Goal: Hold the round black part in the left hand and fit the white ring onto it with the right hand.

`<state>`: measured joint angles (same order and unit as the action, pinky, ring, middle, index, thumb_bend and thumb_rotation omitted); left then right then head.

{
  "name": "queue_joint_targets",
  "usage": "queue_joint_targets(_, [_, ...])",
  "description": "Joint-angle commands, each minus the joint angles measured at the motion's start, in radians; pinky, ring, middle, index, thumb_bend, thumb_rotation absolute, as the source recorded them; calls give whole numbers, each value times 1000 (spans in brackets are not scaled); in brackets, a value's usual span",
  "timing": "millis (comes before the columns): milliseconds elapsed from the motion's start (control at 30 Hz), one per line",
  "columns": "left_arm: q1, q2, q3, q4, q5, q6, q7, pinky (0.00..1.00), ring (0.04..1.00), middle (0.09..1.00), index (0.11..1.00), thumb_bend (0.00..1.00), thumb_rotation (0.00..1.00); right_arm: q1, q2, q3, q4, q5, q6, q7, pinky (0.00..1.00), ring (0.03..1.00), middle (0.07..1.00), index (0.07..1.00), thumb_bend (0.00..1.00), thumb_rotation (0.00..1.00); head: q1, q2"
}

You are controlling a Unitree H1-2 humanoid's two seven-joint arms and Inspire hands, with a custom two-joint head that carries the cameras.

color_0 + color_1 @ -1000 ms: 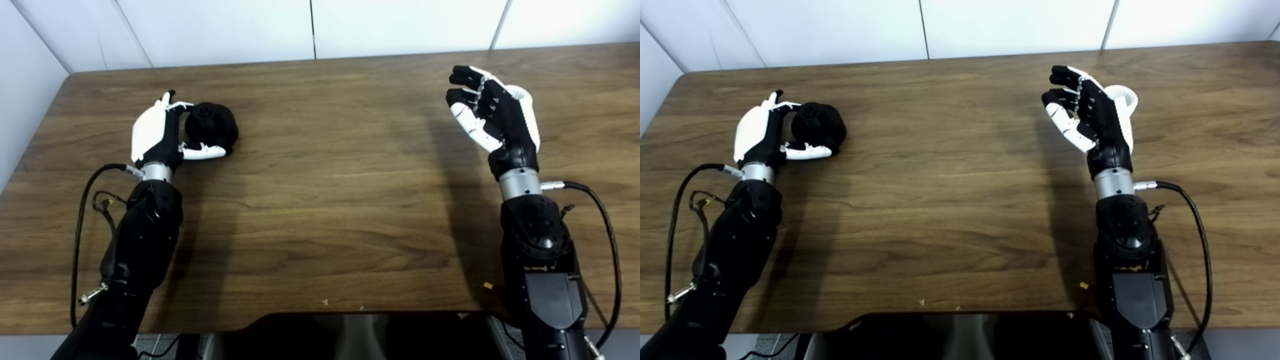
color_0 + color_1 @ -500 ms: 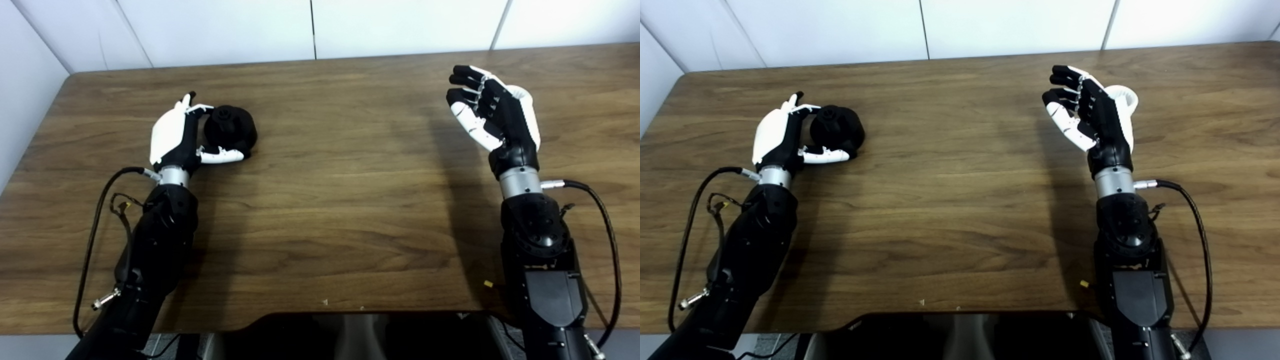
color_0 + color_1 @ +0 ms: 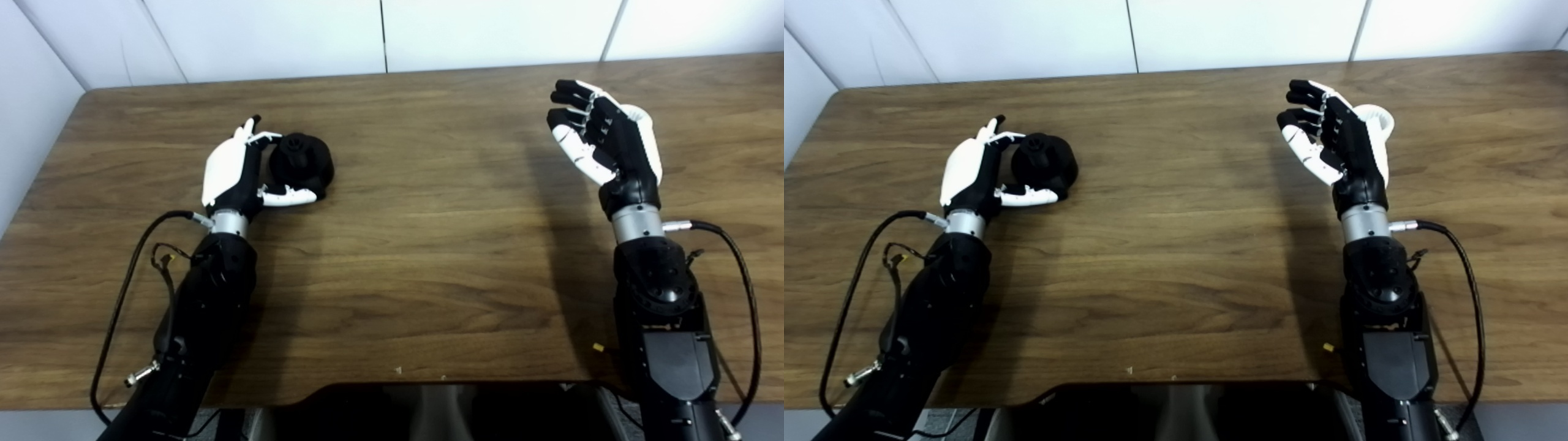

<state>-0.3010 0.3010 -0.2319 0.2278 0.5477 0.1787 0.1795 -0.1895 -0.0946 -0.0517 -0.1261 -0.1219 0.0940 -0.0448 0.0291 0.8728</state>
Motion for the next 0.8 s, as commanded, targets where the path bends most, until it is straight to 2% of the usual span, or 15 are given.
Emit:
queue_joint_targets(0, [14, -15, -37, -11, 18, -9, -47, 1000, 1000, 1000, 616, 959, 290, -36, -4, -5, -31, 2, -39, -7, 684, 716, 759, 755, 558, 408, 1, 1])
queue_joint_targets(433, [46, -41, -65, -63, -1, -44, -67, 1000, 1000, 1000, 616, 950, 246, -37, -3, -11, -27, 10, -40, -7, 700, 719, 756, 756, 571, 412, 4, 1])
queue_joint_targets(767, [80, -75, -91, -114, 17, -55, -76, 1000, 1000, 1000, 606, 972, 280, -38, -5, -14, -25, 10, -40, -9, 707, 717, 757, 755, 588, 431, 5, -1])
